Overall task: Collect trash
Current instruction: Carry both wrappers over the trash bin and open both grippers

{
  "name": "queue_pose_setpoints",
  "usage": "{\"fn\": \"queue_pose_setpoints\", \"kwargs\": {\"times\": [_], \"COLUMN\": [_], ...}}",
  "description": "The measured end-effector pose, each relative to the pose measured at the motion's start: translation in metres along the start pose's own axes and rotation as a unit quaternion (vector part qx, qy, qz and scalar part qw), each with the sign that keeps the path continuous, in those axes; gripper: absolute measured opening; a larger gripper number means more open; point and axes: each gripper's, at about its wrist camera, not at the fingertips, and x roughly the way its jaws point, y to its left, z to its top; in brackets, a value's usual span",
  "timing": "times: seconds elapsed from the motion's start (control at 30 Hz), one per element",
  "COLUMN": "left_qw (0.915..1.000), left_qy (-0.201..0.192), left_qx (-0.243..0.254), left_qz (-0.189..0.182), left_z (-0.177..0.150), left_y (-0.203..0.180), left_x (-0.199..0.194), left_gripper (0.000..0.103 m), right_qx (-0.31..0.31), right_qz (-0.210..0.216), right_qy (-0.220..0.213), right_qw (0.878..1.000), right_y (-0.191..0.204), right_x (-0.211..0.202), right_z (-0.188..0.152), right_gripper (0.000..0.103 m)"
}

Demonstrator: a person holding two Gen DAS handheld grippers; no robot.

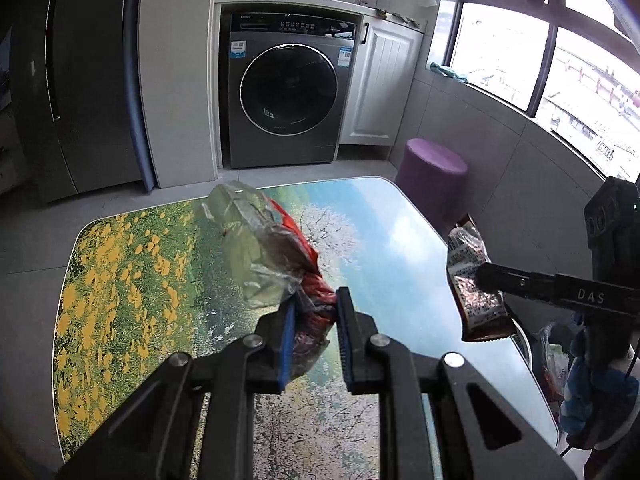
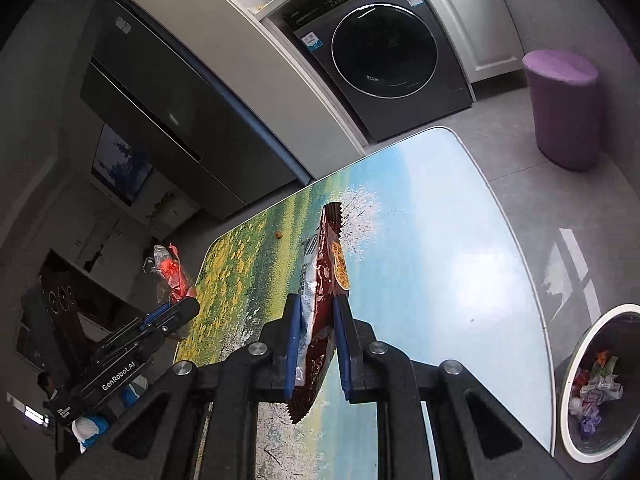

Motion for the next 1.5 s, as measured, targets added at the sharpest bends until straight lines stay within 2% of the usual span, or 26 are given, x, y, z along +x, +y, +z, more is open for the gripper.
{"fn": "queue_pose_setpoints", "kwargs": {"times": [0.27,0.5,0.67,0.87,1.1,1.2,1.27,1.4,1.5], "left_qw": [0.9968,0.9881,0.9798,0.9704,0.9630,0.9608,0.9602,0.9602,0.9634], "left_qy": [-0.014,0.015,0.055,0.112,0.162,0.175,0.176,0.175,0.167], "left_qx": [0.048,0.101,0.136,0.151,0.127,0.107,0.095,0.085,0.082], "left_qz": [-0.062,-0.115,-0.137,-0.151,-0.175,-0.186,-0.195,-0.201,-0.193], "left_z": [0.010,0.011,0.003,-0.011,-0.021,-0.021,-0.019,-0.016,-0.014], "left_y": [-0.089,-0.183,-0.246,-0.305,-0.339,-0.344,-0.346,-0.343,-0.341], "left_x": [-0.028,0.000,0.041,0.099,0.154,0.171,0.174,0.177,0.173], "left_gripper": [0.018,0.018,0.018,0.019,0.021,0.036,0.051,0.052,0.052], "right_qx": [0.021,0.075,0.123,0.170,0.203,0.213,0.218,0.223,0.225], "right_qz": [-0.064,-0.134,-0.168,-0.188,-0.197,-0.201,-0.205,-0.207,-0.209], "right_qy": [-0.076,-0.114,-0.107,-0.074,-0.048,-0.038,-0.035,-0.036,-0.040], "right_qw": [0.995,0.982,0.972,0.965,0.958,0.955,0.954,0.952,0.951], "right_y": [-0.053,-0.131,-0.190,-0.247,-0.286,-0.296,-0.301,-0.305,-0.304], "right_x": [-0.102,-0.152,-0.162,-0.148,-0.135,-0.130,-0.129,-0.131,-0.134], "right_z": [-0.014,-0.028,-0.041,-0.054,-0.068,-0.071,-0.073,-0.076,-0.078], "right_gripper": [0.016,0.016,0.016,0.016,0.020,0.024,0.029,0.037,0.041]}}
